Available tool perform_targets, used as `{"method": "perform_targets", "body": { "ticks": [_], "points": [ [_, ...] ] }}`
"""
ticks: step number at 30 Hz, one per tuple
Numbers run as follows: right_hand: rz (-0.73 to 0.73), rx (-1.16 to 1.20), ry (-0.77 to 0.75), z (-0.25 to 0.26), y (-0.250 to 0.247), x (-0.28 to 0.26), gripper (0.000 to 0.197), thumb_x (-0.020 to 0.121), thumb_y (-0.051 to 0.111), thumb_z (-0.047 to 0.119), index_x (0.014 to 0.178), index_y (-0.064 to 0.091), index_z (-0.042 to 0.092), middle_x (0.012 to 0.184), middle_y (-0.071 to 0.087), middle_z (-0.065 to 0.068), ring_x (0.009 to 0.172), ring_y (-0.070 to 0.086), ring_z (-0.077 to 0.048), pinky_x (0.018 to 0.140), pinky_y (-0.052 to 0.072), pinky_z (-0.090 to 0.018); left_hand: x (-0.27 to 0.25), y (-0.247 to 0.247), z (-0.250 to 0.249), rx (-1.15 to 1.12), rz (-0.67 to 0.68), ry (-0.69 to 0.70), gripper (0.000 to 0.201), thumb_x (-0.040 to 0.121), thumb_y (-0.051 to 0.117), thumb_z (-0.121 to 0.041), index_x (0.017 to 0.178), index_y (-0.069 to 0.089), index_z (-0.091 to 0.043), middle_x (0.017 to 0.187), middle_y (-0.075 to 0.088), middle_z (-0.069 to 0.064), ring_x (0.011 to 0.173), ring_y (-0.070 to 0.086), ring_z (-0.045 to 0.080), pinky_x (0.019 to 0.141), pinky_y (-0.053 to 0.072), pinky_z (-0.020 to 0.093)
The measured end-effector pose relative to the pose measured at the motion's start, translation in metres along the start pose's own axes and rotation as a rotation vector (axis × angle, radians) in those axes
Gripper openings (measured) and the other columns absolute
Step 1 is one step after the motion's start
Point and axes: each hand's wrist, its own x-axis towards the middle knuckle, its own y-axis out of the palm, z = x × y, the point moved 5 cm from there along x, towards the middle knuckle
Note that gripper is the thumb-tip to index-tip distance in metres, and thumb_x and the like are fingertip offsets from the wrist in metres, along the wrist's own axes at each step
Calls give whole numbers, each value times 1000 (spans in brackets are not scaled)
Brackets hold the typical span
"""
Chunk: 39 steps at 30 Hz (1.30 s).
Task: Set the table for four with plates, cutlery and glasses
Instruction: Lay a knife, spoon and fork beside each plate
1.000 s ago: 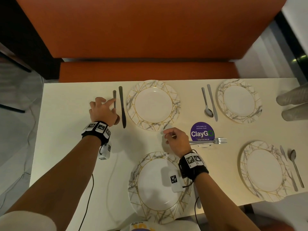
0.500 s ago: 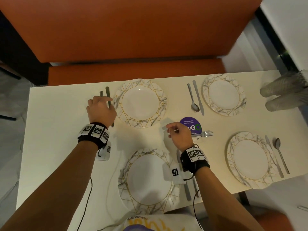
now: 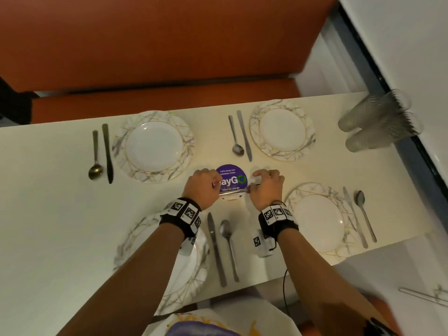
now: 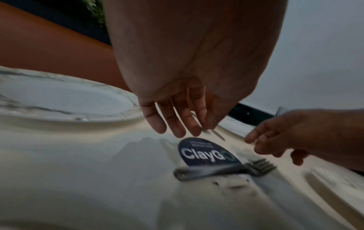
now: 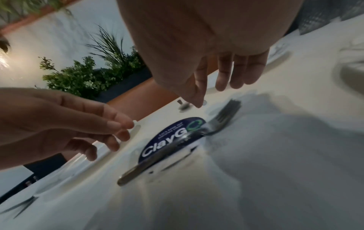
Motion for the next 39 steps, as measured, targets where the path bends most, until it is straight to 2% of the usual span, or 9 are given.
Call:
{"method": "perform_targets", "body": {
  "ticks": [6,12,15,21,23,26,32,35,39],
  "points": [
    [197,110,13,-22,2,16,40,83,72,17,120,58,15,123,51,-14,111,54,-35,94,47,-41,11,56,-31,138,119,-55,27,91,68,-31,115,75,-22,115,69,8,112,60,34,96,52,49],
    [211,309,60,-33,0,22,18,85,66,2,99,76,9,105,74,-9,98,69,-24,81,48,-18,13,70,-35,238,109,-100,23,96,67,-32,116,73,-25,116,65,5,116,54,31,98,48,45],
    [223,377,38,-33,-10,27,15,87,68,7,98,79,10,100,76,-5,93,70,-18,80,50,-18,12,70,-37,207,104,-123,18,97,64,-27,113,72,-23,118,64,5,113,57,29,99,47,44],
    [152,620,-11,1,-45,38,16,86,66,8,96,76,16,83,71,9,74,61,2,72,44,-12,6,42,-46,-106,-46,-114,13,96,63,-9,107,69,-11,111,62,5,100,59,23,92,50,35],
    [121,765,-9,13,-54,38,17,86,69,14,102,72,19,80,68,10,75,63,-3,74,50,-20,2,29,-49,-221,-116,-134,12,95,67,-7,107,70,-8,103,65,6,93,60,21,83,49,24],
    [213,933,25,34,-53,30,34,88,74,29,119,59,24,100,70,2,87,67,-15,73,55,-30,-9,15,-45,-416,-167,-210,11,95,69,-9,106,70,-11,92,70,5,80,63,16,66,47,11],
    [527,1170,37,80,-21,-14,30,97,62,14,125,62,4,107,75,-15,90,73,-32,83,59,-50,-48,-6,-20,-829,-212,-324,6,94,73,-6,98,74,-10,83,77,13,71,72,20,69,59,32],
    [495,1117,-26,99,-10,-37,23,99,55,3,120,64,-1,106,75,-16,80,69,-21,72,55,-38,-75,-14,-2,-981,-242,-382,9,90,76,-4,99,75,-7,82,78,12,77,75,26,73,62,37],
    [482,1090,-61,127,7,-70,20,97,56,0,112,67,5,99,76,-14,78,70,-21,68,55,-32,-111,-29,20,-1112,-243,-417,19,87,79,-3,105,72,-2,91,80,13,83,78,29,78,64,40]
  ]
}}
